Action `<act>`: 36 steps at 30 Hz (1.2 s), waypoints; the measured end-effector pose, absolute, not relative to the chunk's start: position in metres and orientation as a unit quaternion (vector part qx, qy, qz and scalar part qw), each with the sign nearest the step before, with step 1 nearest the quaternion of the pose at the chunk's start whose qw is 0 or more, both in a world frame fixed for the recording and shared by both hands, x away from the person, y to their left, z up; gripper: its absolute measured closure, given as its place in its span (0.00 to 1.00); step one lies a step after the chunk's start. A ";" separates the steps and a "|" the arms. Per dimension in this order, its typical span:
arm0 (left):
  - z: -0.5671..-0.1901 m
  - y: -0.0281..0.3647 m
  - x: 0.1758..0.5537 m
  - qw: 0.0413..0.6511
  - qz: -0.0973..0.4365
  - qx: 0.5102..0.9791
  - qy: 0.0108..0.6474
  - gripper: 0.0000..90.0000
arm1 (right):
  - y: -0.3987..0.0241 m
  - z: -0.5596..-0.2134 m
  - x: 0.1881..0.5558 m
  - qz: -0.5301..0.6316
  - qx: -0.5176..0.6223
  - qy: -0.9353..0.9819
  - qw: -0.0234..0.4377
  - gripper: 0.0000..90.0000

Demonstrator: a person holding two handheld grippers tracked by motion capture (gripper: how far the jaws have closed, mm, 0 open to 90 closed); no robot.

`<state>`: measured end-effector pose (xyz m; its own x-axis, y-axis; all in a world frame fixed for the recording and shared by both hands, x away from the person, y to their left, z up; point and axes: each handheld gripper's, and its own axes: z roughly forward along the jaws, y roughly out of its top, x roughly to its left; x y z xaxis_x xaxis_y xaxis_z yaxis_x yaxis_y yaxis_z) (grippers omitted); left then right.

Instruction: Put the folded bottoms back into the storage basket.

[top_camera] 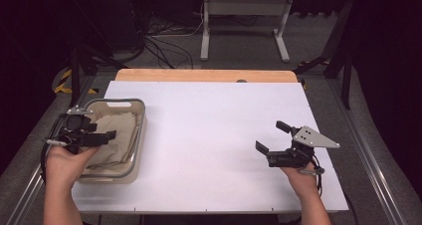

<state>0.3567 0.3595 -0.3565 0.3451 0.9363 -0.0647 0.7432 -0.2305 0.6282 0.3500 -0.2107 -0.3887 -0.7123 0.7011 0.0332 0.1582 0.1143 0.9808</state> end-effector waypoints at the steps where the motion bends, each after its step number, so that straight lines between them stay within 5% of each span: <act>1: -0.356 0.360 0.357 0.291 0.166 0.767 0.548 0.31 | -0.211 -0.389 0.350 0.593 0.302 0.710 0.229 0.00; 7: -0.352 0.350 0.349 0.292 0.136 0.793 0.517 0.55 | -0.211 -0.388 0.349 0.594 0.301 0.710 0.230 0.00; 19: -0.380 0.332 0.360 0.182 0.066 0.843 0.503 0.50 | -0.211 -0.386 0.348 0.596 0.298 0.709 0.230 0.00; 36: -0.394 0.326 0.364 0.131 0.036 0.856 0.499 0.63 | -0.211 -0.386 0.349 0.595 0.298 0.710 0.231 0.00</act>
